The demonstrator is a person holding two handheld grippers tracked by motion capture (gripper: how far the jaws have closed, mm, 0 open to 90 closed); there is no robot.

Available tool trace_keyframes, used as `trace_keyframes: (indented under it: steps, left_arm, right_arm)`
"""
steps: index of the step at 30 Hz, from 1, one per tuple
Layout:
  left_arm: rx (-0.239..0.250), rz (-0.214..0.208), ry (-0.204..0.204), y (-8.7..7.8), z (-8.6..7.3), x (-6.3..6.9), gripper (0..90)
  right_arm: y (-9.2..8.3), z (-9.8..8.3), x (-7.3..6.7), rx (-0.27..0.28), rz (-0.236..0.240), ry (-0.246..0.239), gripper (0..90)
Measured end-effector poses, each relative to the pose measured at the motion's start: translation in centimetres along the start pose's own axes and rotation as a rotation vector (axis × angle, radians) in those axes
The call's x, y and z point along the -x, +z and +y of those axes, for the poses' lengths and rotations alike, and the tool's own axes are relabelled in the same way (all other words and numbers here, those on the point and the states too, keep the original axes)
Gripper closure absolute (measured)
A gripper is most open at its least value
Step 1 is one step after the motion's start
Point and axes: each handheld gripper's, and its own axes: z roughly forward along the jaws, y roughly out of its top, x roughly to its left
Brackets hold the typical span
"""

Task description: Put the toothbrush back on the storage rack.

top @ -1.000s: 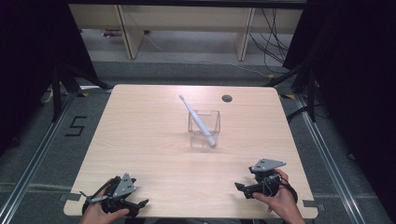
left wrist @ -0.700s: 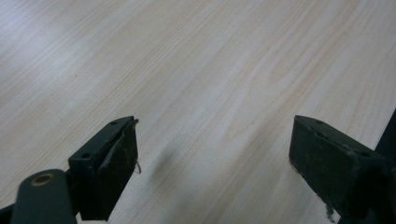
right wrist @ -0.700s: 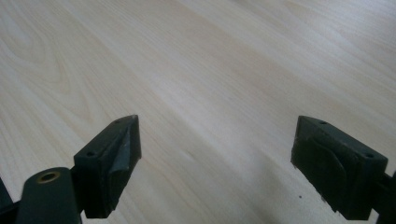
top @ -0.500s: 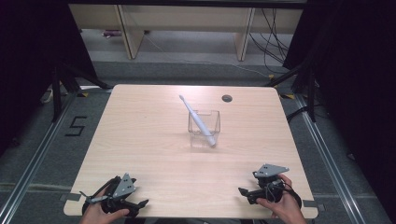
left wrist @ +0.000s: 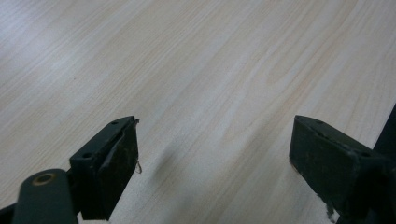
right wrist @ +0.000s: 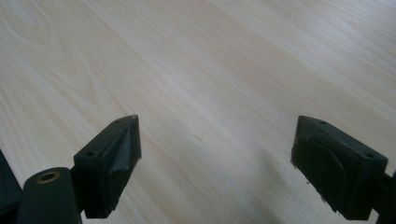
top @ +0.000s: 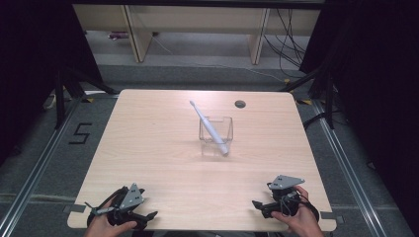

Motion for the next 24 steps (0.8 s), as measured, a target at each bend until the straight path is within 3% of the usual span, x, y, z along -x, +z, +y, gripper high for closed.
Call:
trace_keyframes:
  steps: [24]
  left_arm:
    - [0.002,0.002,-0.001,-0.02,0.00,-0.02,15.3]
  right_arm:
    - [0.03,0.11,-0.27,0.007,-0.004,-0.004,16.7]
